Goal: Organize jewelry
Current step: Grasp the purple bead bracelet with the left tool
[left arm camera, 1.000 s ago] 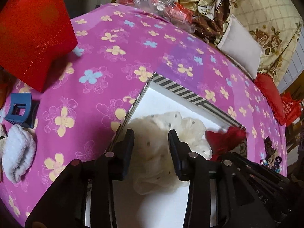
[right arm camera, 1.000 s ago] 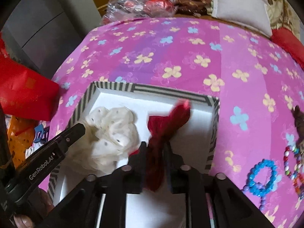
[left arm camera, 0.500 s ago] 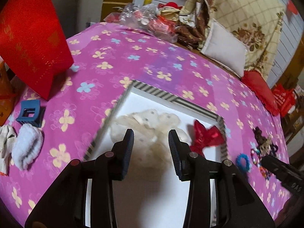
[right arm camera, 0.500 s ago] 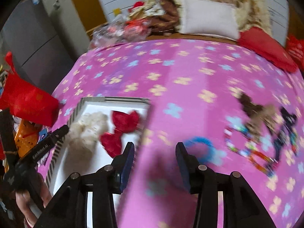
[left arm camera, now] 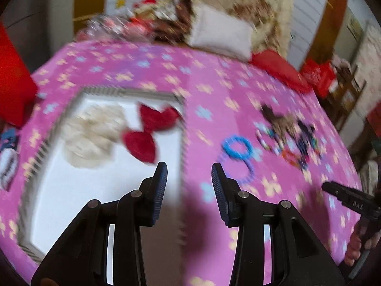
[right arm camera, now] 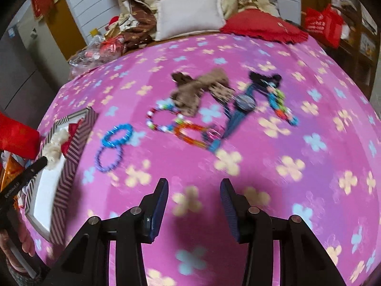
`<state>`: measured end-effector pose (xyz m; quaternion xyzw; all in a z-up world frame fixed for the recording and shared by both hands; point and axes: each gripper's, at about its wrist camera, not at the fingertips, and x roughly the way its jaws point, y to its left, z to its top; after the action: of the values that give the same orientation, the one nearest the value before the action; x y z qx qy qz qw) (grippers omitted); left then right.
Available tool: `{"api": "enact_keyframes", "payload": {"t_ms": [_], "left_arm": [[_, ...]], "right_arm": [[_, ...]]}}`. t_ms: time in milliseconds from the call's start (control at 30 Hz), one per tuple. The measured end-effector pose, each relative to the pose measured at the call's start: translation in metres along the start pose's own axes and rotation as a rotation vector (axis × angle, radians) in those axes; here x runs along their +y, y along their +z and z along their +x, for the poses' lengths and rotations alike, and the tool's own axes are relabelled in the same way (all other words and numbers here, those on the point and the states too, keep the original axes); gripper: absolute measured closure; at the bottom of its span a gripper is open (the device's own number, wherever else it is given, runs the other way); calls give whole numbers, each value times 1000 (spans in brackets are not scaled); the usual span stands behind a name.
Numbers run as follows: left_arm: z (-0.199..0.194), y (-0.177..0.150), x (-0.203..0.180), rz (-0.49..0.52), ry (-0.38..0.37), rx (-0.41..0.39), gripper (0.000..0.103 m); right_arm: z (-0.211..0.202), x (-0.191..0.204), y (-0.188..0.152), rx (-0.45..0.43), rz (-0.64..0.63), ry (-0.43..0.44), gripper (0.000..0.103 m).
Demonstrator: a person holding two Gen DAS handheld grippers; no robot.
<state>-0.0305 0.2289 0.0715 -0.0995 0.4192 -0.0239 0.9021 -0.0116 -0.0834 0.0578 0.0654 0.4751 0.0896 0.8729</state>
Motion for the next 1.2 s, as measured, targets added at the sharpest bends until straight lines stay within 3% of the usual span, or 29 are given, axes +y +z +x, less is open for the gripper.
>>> {"api": "enact_keyframes", "payload": {"t_ms": [67, 167, 300, 500, 567, 600, 633, 667, 1000, 1100, 1200], "left_arm": [[15, -5, -19, 35, -3, 62, 65], [30, -6, -45, 79, -2, 89, 65], [63, 2, -61, 43, -11, 147, 65], [104, 8, -71, 61, 80, 194, 65], [106, 7, -77, 95, 107, 175, 66], [105, 5, -80, 115, 122, 163, 73], [105, 3, -82, 130, 124, 159, 89], [104, 1, -85, 144, 116, 159, 95], [58, -54, -88, 192, -7, 208, 95], [48, -62, -76, 135, -92, 208, 95], [41, -61, -66, 92, -112, 175, 95]], "right_arm": [[2, -9, -7, 2, 5, 8, 60], [6, -15, -13, 2, 17, 32, 60], [7, -18, -17, -12, 15, 61, 60], [2, -25, -23, -34, 16, 93, 60], [2, -28, -24, -35, 19, 96, 60], [3, -30, -24, -36, 22, 97, 60], [3, -31, -25, -36, 25, 97, 60], [4, -32, -25, -34, 31, 97, 60], [-1, -30, -33, -21, 22, 94, 60], [-3, -23, -32, -19, 14, 105, 60], [-1, -7, -28, -5, -8, 131, 60]]}}
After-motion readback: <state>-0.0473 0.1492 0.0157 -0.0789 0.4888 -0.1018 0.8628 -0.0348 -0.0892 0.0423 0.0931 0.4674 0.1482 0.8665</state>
